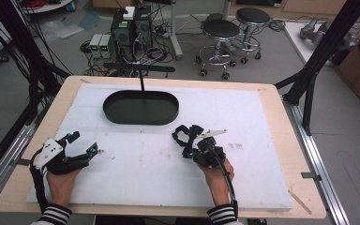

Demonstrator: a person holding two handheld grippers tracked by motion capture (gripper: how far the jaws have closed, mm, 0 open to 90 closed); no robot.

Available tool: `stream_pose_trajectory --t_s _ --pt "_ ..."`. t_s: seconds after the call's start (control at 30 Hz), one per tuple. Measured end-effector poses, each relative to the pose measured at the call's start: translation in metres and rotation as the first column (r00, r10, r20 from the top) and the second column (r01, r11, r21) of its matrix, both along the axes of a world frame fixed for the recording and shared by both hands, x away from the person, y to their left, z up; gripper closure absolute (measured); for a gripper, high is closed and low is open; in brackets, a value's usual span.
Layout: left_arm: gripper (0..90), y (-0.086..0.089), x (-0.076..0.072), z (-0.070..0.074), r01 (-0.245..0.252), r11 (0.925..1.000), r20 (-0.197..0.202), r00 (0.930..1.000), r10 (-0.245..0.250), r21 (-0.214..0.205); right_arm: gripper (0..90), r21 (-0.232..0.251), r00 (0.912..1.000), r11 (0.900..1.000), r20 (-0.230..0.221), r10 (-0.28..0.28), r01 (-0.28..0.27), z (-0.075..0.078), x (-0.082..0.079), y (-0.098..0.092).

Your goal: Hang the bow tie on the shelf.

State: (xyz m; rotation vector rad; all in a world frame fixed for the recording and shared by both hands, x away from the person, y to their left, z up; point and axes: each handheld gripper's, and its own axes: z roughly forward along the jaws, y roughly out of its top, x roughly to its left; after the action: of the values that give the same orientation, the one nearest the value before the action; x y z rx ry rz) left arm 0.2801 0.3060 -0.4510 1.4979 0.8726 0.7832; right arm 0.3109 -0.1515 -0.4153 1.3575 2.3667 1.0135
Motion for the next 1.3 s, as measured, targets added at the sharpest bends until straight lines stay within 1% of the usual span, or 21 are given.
stream_pose_trajectory --t_s 0.07,0.13,0.27,0.33,0.4,0.47,0.5,0.53,0.57,0.63,0.73,0.8,0.87,0.93,0.97,1.0,1.03,1.07,1.2,1.23,1.3 --pt "15.7 0.000 0.000 0.000 0.000 1.0000 0.000 1.0000 0.000 0.000 81.1 -0.011 0.9994 0.9999 0.035 0.004 -0.004 0.002 -0.001 0.000" --pt "15.7 0.000 0.000 0.000 0.000 1.0000 0.001 1.0000 0.000 0.001 81.1 -0.025 0.9969 0.9996 0.077 0.014 -0.012 0.004 -0.003 0.001" --pt "15.8 0.000 0.000 0.000 0.000 1.0000 0.001 1.0000 0.000 0.001 81.1 -0.026 0.9875 0.9991 0.153 0.037 -0.034 0.010 -0.005 0.001" --pt "15.8 0.000 0.000 0.000 0.001 1.0000 0.000 1.0000 -0.001 0.001 81.1 -0.030 0.9818 0.9982 0.181 0.057 -0.053 0.012 -0.005 0.001" --pt "15.8 0.000 0.000 0.000 0.000 1.0000 0.001 1.0000 0.000 0.000 81.1 -0.040 0.9746 0.9971 0.212 0.072 -0.065 0.014 -0.005 0.002" --pt "15.8 0.000 0.000 0.000 0.001 1.0000 -0.001 1.0000 -0.001 0.001 81.1 -0.045 0.9651 0.9953 0.244 0.094 -0.086 0.017 -0.006 0.003" --pt "15.9 0.000 0.000 0.000 0.001 1.0000 -0.001 1.0000 -0.001 0.001 81.1 -0.050 0.9597 0.9943 0.261 0.104 -0.095 0.018 -0.007 0.003" --pt "15.9 0.000 0.000 0.000 0.001 1.0000 0.000 1.0000 -0.001 0.002 81.1 -0.059 0.9523 0.9926 0.281 0.119 -0.106 0.018 -0.007 0.004" --pt "15.9 0.000 0.000 0.000 0.001 1.0000 0.000 1.0000 -0.001 0.002 81.1 -0.062 0.9468 0.9919 0.297 0.125 -0.111 0.019 -0.008 0.005" --pt "15.9 0.000 0.000 0.000 0.001 1.0000 0.001 1.0000 -0.001 0.000 81.0 -0.064 0.9388 0.9908 0.317 0.134 -0.119 0.021 -0.008 0.006" --pt "15.9 0.000 0.000 0.000 0.001 1.0000 -0.001 1.0000 -0.001 0.002 81.0 -0.053 0.9251 0.9909 0.355 0.134 -0.123 0.024 -0.008 0.006" --pt "15.9 0.000 0.000 0.000 0.001 1.0000 0.000 1.0000 -0.001 0.000 81.0 -0.043 0.9182 0.9910 0.373 0.134 -0.127 0.027 -0.008 0.006" --pt "15.9 0.000 0.000 0.000 0.001 1.0000 0.000 1.0000 -0.001 0.002 81.0 -0.027 0.9140 0.9912 0.384 0.130 -0.129 0.031 -0.007 0.007" --pt "15.9 0.000 0.000 0.000 0.000 1.0000 0.002 1.0000 0.000 -0.001 81.0 -0.026 0.9070 0.9906 0.400 0.133 -0.134 0.035 -0.005 0.008" --pt "15.9 0.000 0.000 0.000 0.000 1.0000 0.002 1.0000 0.000 -0.001 81.0 -0.020 0.9060 0.9906 0.402 0.132 -0.135 0.037 -0.004 0.008" --pt "15.9 0.000 0.000 0.000 0.001 1.0000 0.001 1.0000 -0.001 -0.001 81.0 -0.025 0.9010 0.9904 0.412 0.134 -0.136 0.039 -0.003 0.009" --pt "15.9 0.000 0.000 0.000 0.000 1.0000 0.001 1.0000 0.000 -0.001 81.0 -0.019 0.8999 0.9901 0.415 0.134 -0.139 0.042 -0.002 0.009" --pt "15.9 0.000 0.000 0.000 0.000 1.0000 0.001 1.0000 0.000 -0.001 81.0 -0.015 0.8949 0.9895 0.425 0.137 -0.144 0.044 0.000 0.010" --pt "15.9 0.000 0.000 0.000 0.000 1.0000 0.000 1.0000 0.000 0.000 81.0 -0.002 0.8943 0.9879 0.425 0.141 -0.155 0.056 0.008 0.012" --pt "15.9 0.000 0.000 0.000 0.000 1.0000 0.000 1.0000 0.000 -0.001 81.0 0.001 0.8903 0.9870 0.432 0.145 -0.161 0.059 0.010 0.013" --pt "16.0 0.000 0.000 0.000 -0.001 1.0000 0.000 1.0000 0.001 0.000 81.0 0.006 0.8875 0.9864 0.437 0.145 -0.164 0.066 0.014 0.015"
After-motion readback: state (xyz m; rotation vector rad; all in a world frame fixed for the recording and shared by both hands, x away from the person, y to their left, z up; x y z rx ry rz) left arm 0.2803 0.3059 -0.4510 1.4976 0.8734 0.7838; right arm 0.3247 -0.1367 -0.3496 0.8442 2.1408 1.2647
